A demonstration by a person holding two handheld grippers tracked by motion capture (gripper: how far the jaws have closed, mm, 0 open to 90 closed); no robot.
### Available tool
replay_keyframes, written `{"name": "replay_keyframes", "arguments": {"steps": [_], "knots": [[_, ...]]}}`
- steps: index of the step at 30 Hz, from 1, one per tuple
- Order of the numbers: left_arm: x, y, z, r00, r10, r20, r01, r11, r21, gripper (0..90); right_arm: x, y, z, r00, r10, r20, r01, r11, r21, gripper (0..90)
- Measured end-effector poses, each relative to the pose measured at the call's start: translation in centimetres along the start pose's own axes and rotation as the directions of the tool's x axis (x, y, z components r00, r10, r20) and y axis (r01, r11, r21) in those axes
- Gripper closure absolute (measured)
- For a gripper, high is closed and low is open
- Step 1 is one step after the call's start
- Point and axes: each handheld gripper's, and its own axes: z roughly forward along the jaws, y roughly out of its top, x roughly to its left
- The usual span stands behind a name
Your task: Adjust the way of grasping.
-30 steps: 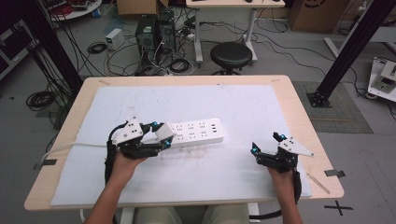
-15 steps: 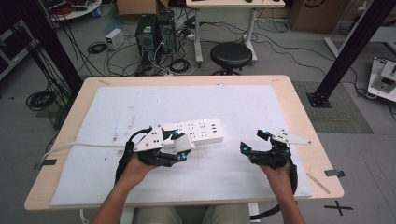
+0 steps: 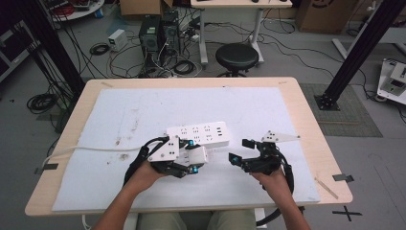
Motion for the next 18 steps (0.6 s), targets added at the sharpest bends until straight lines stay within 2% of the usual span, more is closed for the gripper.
{"name": "replay_keyframes", "arguments": {"steps": [2, 3, 5, 6, 9, 14, 18], "knots": [[0.0, 0.1, 0.1, 1.0000, 0.007, 0.002, -0.007, 1.0000, 0.001, 42.4, 0.2, 0.1, 0.2, 0.9999, 0.003, -0.012, -0.003, 1.000, 0.013, 6.2], [0.0, 0.3, 0.4, 0.9996, 0.029, 0.005, -0.029, 0.9995, 0.007, 42.4, 0.7, 0.3, 0.8, 0.9989, 0.014, -0.044, -0.013, 0.999, 0.032, 6.2], [0.0, 0.6, 0.7, 0.9982, 0.060, 0.009, -0.060, 0.9980, 0.020, 42.5, 0.8, 0.3, 0.9, 0.9984, 0.016, -0.055, -0.014, 0.999, 0.035, 6.3], [0.0, 0.8, 0.9, 0.9974, 0.071, 0.011, -0.071, 0.9972, 0.023, 42.5, 0.9, 0.5, 1.1, 0.9968, 0.035, -0.072, -0.031, 0.998, 0.046, 6.3], [0.0, 1.1, 1.5, 0.9929, 0.118, 0.015, -0.119, 0.9923, 0.036, 42.4, 1.0, 0.5, 1.3, 0.9945, 0.051, -0.091, -0.046, 0.998, 0.052, 6.2], [-0.1, 1.3, 2.2, 0.9898, 0.141, 0.016, -0.142, 0.9890, 0.041, 42.5, 1.0, 0.6, 1.5, 0.9887, 0.098, -0.113, -0.091, 0.994, 0.065, 6.3], [-0.4, 1.6, 2.6, 0.9848, 0.174, 0.009, -0.174, 0.9839, 0.041, 42.5, 1.0, 0.7, 1.7, 0.9856, 0.111, -0.128, -0.102, 0.992, 0.079, 6.3]]}}
